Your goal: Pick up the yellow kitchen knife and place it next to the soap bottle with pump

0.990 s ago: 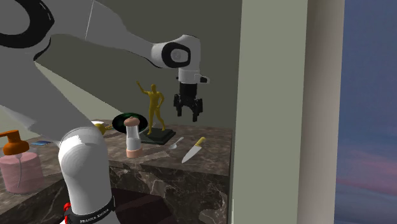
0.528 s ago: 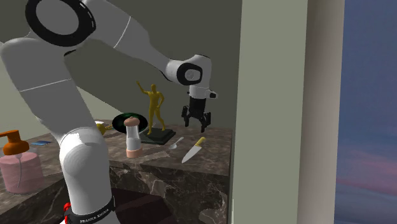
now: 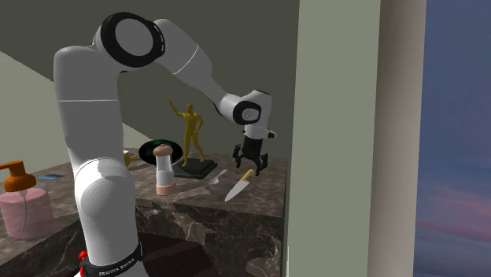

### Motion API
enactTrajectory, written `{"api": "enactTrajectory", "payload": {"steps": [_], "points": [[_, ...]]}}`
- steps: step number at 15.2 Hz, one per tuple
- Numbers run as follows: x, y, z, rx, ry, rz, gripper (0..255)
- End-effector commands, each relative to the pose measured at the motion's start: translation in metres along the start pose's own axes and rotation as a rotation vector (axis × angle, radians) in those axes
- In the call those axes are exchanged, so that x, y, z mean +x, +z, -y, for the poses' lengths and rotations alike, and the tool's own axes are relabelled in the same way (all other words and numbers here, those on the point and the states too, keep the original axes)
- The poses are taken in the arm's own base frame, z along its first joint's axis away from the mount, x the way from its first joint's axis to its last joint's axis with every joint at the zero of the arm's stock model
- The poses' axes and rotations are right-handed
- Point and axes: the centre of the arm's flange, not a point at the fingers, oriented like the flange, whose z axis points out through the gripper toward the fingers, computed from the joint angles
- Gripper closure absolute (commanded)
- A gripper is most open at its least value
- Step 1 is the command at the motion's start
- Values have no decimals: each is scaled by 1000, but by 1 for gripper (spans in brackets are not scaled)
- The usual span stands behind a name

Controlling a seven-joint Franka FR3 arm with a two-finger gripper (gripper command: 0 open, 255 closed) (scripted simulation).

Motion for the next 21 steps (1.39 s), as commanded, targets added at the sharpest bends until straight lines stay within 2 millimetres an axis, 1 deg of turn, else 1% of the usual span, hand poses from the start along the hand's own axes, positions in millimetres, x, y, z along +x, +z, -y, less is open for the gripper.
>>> {"api": "enactTrajectory", "payload": {"steps": [1, 6, 13, 14, 21], "points": [[2, 12, 0, 2, -4, 0, 0], [2, 36, 0, 2, -4, 0, 0], [2, 36, 0, 2, -4, 0, 0], [2, 36, 0, 2, -4, 0, 255], [2, 34, 0, 1, -4, 0, 255]]}}
